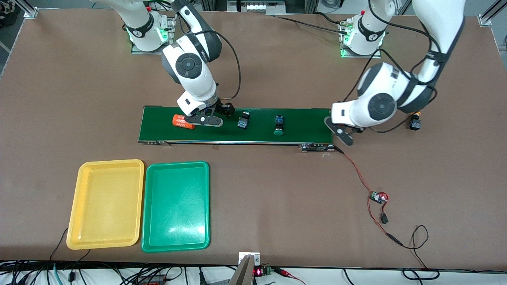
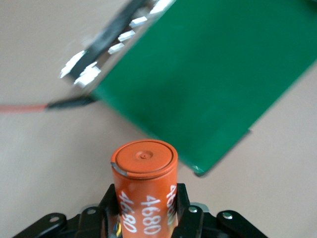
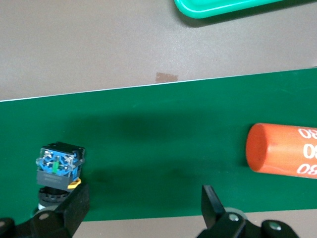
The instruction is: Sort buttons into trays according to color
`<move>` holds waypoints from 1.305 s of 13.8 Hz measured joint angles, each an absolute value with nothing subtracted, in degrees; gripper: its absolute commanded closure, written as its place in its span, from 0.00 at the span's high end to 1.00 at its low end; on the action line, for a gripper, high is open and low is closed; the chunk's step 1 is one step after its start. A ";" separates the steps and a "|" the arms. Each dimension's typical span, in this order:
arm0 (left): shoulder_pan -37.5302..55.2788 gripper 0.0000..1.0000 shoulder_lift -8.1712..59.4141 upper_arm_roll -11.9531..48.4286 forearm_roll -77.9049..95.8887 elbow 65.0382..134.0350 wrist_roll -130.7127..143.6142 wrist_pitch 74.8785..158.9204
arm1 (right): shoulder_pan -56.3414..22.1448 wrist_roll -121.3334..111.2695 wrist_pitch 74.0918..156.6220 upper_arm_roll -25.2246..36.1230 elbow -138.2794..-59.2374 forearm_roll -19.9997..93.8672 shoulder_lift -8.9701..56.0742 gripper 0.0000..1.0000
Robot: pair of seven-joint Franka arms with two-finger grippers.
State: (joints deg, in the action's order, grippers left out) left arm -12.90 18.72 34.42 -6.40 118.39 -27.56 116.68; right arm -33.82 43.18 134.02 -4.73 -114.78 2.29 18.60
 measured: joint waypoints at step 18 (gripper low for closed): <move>-4.61 1.00 20.54 32.64 -11.75 118.37 -47.61 127.04 | -36.00 48.47 139.88 -4.80 -114.68 2.39 22.13 1.00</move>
